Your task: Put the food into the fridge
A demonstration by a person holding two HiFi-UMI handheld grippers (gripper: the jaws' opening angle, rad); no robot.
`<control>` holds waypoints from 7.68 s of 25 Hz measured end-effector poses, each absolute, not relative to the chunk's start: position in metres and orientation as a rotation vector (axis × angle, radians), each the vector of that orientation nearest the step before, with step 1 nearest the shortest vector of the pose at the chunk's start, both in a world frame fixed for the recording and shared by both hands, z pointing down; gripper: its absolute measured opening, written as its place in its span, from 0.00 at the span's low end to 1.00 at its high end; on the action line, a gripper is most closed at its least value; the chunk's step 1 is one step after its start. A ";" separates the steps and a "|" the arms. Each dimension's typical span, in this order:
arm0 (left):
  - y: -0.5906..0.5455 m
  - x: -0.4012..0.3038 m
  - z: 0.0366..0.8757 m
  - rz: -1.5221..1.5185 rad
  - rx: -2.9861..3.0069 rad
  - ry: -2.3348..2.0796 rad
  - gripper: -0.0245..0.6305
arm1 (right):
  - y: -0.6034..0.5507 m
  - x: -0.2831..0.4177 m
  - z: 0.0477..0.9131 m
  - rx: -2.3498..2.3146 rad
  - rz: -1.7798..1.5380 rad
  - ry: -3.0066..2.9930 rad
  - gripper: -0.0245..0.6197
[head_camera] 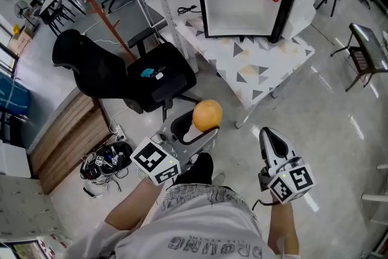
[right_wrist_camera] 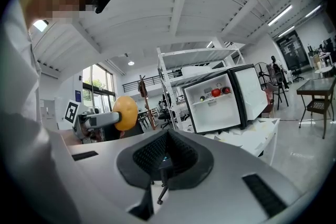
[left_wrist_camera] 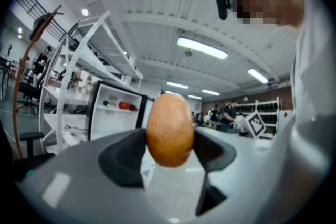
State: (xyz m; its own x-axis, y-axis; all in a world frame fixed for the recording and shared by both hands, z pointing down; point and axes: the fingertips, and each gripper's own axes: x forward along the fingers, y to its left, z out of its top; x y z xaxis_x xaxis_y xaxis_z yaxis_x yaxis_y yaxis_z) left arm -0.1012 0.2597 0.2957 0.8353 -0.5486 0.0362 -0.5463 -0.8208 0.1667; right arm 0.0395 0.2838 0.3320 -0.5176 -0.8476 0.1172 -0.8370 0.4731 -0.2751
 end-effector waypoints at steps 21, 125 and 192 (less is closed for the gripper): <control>0.127 -0.094 0.323 -0.005 2.804 -0.799 0.47 | 0.159 0.045 0.356 -1.595 -0.544 2.658 0.04; -0.309 0.138 0.521 1.056 2.996 -0.481 0.47 | -0.184 0.197 0.449 -1.648 -0.752 2.416 0.04; -0.307 0.148 0.517 1.246 2.929 -0.428 0.56 | -0.196 0.197 0.424 -1.698 -0.677 2.425 0.04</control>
